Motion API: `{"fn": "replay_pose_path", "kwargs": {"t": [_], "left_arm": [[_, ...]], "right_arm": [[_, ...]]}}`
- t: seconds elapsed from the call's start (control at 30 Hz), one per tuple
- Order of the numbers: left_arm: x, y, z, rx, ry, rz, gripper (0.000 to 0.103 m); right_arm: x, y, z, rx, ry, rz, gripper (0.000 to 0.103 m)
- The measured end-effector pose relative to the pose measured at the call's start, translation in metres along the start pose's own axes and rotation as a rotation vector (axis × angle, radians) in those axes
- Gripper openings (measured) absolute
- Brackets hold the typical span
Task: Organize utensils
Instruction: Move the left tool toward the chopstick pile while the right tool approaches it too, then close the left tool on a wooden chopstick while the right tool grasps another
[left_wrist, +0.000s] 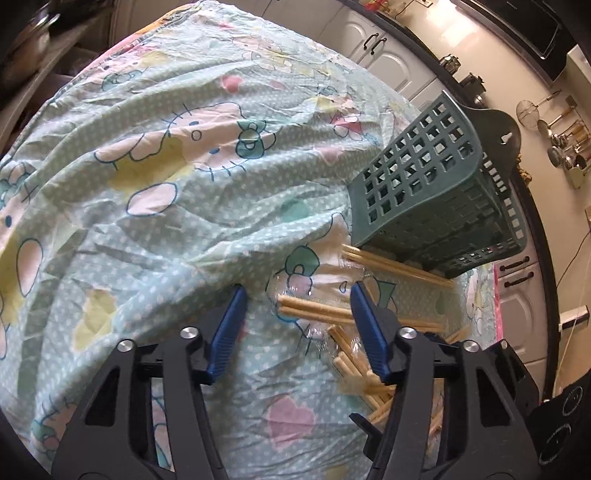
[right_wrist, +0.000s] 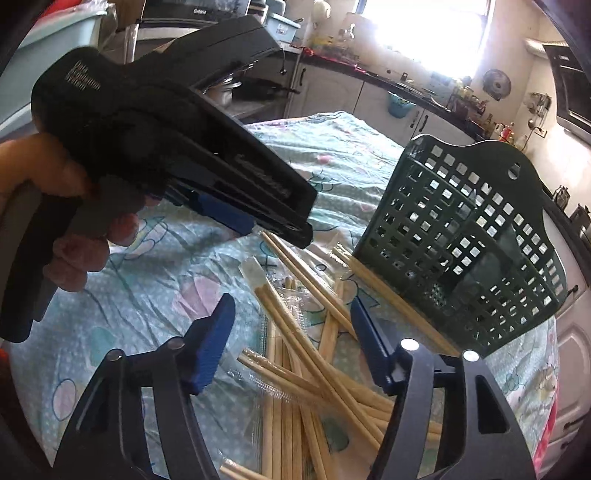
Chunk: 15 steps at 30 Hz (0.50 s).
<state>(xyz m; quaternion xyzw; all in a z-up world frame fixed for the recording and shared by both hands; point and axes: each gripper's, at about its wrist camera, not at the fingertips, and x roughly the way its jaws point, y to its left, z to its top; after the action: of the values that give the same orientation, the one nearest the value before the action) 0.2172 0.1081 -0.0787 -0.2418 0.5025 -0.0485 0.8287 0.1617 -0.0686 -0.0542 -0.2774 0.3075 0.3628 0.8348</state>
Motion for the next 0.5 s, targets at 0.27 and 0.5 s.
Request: {"fn": "replay_pose_path", "kwargs": {"t": [0.27,0.5], "left_arm": [[0.005,0.001,0.005,-0.009,0.010,0.019,0.016],[0.003,-0.008,0.007,0.033,-0.006,0.017,0.003]], "right_arm": [[0.018,0.001,0.003,-0.057,0.022,0.014,0.032],[0.010,0.003,0.001,-0.088,-0.032,0.011,0.018]]}}
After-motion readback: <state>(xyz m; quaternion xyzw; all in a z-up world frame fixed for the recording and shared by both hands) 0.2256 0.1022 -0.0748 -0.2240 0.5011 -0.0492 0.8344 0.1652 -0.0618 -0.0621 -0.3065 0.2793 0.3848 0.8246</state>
